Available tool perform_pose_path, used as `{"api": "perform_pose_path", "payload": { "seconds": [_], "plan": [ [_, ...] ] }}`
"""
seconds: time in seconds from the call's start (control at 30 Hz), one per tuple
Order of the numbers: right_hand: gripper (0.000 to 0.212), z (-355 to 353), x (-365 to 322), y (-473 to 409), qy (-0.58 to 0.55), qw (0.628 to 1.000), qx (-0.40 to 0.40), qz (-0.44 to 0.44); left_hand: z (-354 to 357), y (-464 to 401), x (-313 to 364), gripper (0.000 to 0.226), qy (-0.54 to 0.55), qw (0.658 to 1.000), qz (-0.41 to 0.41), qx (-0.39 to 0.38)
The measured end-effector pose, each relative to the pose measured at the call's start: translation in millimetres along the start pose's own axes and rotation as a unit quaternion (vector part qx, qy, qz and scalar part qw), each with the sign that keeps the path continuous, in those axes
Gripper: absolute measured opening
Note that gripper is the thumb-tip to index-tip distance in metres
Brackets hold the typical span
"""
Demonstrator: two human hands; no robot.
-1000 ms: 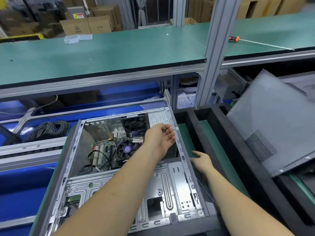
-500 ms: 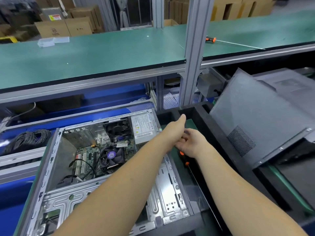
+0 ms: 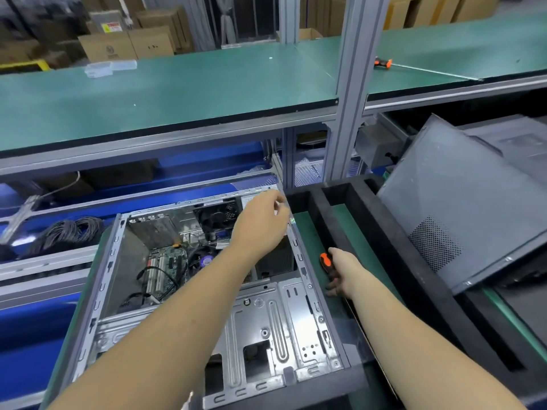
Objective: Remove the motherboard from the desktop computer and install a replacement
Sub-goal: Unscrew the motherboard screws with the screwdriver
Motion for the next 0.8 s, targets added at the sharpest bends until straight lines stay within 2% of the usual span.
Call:
{"api": "perform_pose_path", "payload": {
  "seconds": [0.07,0.17,0.23,0.3,0.4,0.5,0.6,0.8],
  "plan": [
    [0.044,4.0,-17.2,6.7,0.022,0.998,0.006,-0.054,-6.2,6.5,-9.0,0.024,-0.016,1.0,-0.001,-0.013],
    [0.044,22.4,-63.0,28.7,0.093,0.976,0.042,-0.195,-16.1,24.0,-22.1,0.03,-0.066,0.997,0.008,-0.045],
    [0.051,43.2,-94.1,52.4,0.205,0.926,0.079,-0.307,-28.7,38.4,-31.2,0.027,-0.13,0.99,0.022,-0.051],
    [0.059,68.4,-109.2,67.0,0.302,0.876,0.084,-0.367,-46.8,56.2,-44.7,0.026,-0.19,0.98,0.034,-0.042],
    [0.06,91.2,-112.5,71.4,0.45,0.804,0.108,-0.372,-73.0,91.1,-78.0,0.027,-0.263,0.964,0.011,-0.026],
    [0.05,94.2,-115.2,73.1,0.525,0.751,0.155,-0.369,-79.8,117.8,-105.7,0.041,-0.278,0.959,-0.039,-0.029],
    [0.055,92.2,-113.7,75.0,0.52,0.752,0.172,-0.368,-80.5,119.7,-111.8,0.053,-0.247,0.967,-0.058,-0.01],
    [0.052,89.3,-112.8,74.3,0.536,0.729,0.234,-0.356,-81.8,115.4,-114.0,0.058,-0.223,0.972,-0.077,-0.015]
  ]
}}
Point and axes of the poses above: each hand's wrist, its own y-axis away from the middle knuckle, its own z-axis out of the palm, x = y × z, the point moved 6 cm from there along -y, towards the middle knuckle, and after that the axes turned 13 degrees about y, right-handed, at the moved point
